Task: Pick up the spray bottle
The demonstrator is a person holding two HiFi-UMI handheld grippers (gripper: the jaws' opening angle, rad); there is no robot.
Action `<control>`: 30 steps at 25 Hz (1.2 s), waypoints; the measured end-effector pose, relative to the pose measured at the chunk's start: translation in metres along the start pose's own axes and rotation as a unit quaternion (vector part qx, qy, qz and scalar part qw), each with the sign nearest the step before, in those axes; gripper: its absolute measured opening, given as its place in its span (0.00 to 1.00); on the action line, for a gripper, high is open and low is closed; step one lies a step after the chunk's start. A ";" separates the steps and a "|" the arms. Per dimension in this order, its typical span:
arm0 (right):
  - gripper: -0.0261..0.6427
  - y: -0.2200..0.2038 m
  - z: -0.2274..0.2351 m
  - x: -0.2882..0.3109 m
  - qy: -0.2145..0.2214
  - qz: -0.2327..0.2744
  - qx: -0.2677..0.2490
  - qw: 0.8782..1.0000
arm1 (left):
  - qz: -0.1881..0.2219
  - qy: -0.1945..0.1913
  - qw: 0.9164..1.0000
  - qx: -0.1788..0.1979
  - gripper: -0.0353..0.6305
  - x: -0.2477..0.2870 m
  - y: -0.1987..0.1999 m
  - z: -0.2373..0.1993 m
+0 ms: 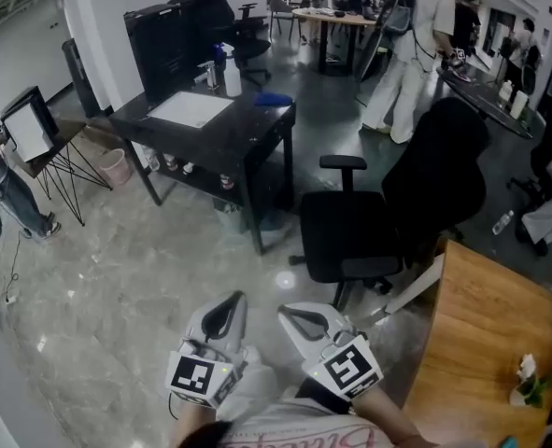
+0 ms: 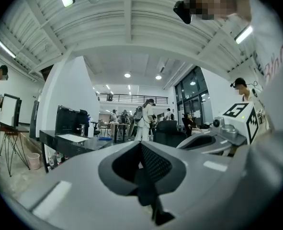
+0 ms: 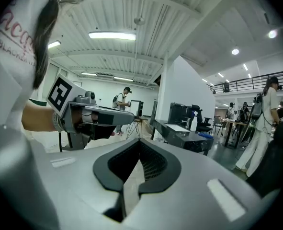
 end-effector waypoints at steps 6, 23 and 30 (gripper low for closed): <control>0.04 0.014 0.020 0.035 0.004 0.015 0.023 1.000 | 0.044 -0.010 0.998 -0.034 0.05 0.027 -0.002 -0.045; 0.04 0.073 0.092 0.152 -0.040 0.005 -0.006 0.999 | 0.037 -0.057 0.997 -0.026 0.05 0.114 0.027 -0.173; 0.04 0.070 0.113 0.186 -0.038 -0.016 0.015 0.999 | 0.025 -0.059 0.997 -0.037 0.05 0.137 0.019 -0.203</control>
Point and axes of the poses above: the fingertips, and each gripper's own axes: x forward along the fingers, z to its right, y out of its top, the point moved 9 cm from there along -x, backward along the fingers, and after that the axes turned 7 degrees about -z, right-handed, at the moved point
